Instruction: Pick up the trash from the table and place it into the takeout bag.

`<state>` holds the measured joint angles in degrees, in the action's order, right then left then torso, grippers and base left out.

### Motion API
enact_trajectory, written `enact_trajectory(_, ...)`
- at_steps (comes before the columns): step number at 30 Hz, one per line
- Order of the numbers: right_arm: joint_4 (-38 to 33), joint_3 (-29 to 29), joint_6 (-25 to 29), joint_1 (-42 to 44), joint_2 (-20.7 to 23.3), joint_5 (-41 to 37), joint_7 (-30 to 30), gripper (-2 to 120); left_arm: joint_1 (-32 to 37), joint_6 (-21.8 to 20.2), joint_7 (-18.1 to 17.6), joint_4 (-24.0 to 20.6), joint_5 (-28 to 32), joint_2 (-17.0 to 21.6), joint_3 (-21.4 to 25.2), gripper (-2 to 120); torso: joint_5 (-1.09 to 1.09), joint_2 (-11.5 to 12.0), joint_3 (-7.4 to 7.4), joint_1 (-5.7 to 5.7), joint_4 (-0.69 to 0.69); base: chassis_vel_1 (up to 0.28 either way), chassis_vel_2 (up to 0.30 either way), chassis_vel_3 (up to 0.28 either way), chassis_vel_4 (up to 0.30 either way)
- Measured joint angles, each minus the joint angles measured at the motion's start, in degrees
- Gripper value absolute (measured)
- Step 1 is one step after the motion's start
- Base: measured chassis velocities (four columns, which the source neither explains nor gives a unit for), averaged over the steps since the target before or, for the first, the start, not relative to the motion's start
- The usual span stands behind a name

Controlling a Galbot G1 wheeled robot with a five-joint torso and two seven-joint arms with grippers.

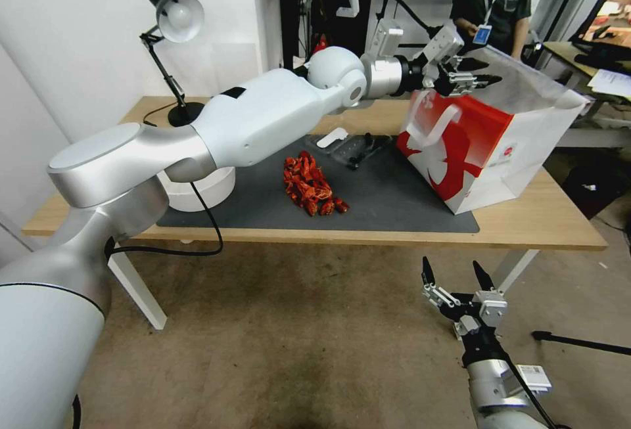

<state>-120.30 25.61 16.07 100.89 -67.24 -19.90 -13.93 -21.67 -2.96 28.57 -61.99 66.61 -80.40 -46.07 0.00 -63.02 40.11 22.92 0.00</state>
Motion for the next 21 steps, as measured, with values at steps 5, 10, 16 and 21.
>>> enact_trajectory(5, 0.0, -0.1, -0.1, -0.3, 0.6, -0.3, 0.0, 100, 2.4, -1.4, -5.1, -5.6, -0.1, 4.3, 1.4, 78, 0.00, 0.0, 0.00, 0.00, -0.01, 0.000, 0.000, 0.000, 0.000)
enact_trajectory(10, 0.0, 0.0, -0.1, -0.5, 1.2, -0.9, 0.0, 100, 7.3, -1.9, -11.5, -13.4, -0.5, 11.2, 4.0, 94, -0.03, 0.0, 0.00, 0.00, 0.03, 0.000, 0.000, 0.000, 0.000)
enact_trajectory(16, 0.1, -0.6, -0.3, -1.1, 1.5, -1.0, 0.1, 100, 18.3, -2.1, -24.7, -27.1, -3.4, 21.8, 12.5, 100, -0.02, 0.0, 0.00, 0.00, -0.03, 0.000, 0.000, 0.000, 0.000)
enact_trajectory(21, 0.1, -1.0, -0.4, -1.3, 1.8, -1.0, 0.1, 100, 25.7, -2.1, -26.2, -33.8, -5.1, 30.1, 17.3, 100, -0.03, 0.0, 0.00, 0.00, 0.01, 0.000, 0.000, 0.000, 0.000)
